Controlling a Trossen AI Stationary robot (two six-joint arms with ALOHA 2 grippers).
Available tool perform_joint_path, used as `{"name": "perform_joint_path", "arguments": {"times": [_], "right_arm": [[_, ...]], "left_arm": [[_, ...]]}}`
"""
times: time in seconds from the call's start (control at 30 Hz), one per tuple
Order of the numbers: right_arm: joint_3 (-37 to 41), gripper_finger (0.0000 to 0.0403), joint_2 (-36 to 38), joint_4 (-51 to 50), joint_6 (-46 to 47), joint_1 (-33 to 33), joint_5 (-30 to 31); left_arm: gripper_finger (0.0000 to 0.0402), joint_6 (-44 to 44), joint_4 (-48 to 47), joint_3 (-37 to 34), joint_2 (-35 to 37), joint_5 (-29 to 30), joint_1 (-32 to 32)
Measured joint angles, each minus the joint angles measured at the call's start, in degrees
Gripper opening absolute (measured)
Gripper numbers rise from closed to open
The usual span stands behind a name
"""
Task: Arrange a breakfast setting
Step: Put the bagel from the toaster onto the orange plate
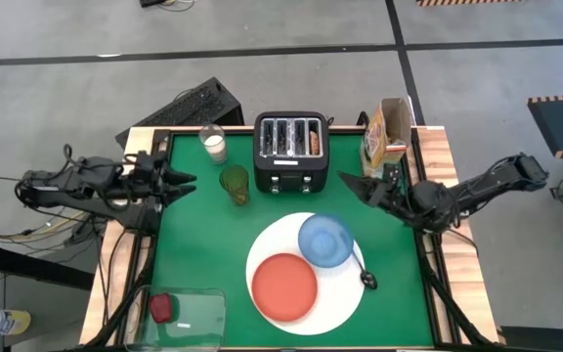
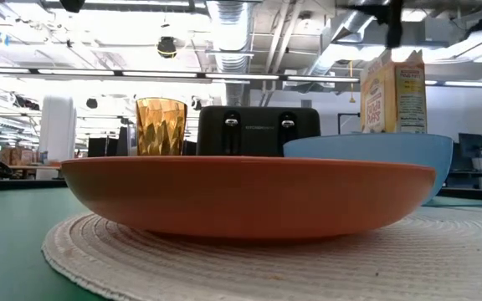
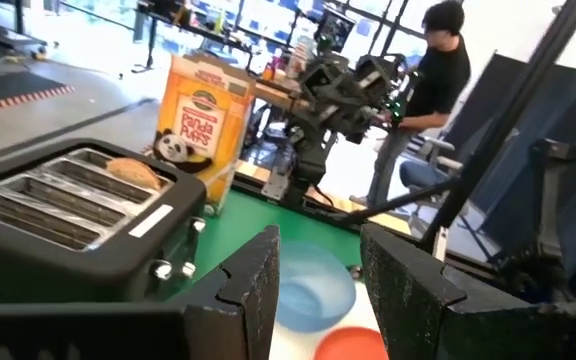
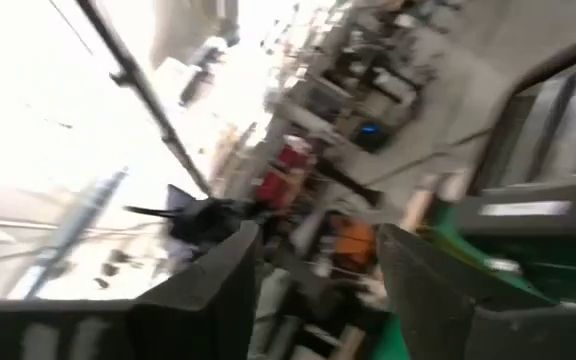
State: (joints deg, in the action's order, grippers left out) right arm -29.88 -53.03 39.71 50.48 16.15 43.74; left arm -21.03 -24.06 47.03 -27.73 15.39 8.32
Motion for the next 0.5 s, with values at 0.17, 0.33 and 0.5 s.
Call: {"name": "perform_joint_path", "arguments": {"times": [0.17,0.33,0.5], "right_arm": [[-9.47,0.0230,-9.27,-2.27,-4.95,-1.88,-0.92],[-22.64,0.0230,-14.34,-19.23,-11.70,-6.24,-0.94],[-37.46,0.0222,-17.59,-47.16,-5.95,-13.56,-2.70]], "left_arm": [[0.0128,0.75,0.86,0.02,0.00,0.50,0.00],[0.0128,2.61,0.85,0.02,0.00,1.06,0.00],[0.0128,2.94,0.84,0.02,0.00,1.83,0.00]]}}
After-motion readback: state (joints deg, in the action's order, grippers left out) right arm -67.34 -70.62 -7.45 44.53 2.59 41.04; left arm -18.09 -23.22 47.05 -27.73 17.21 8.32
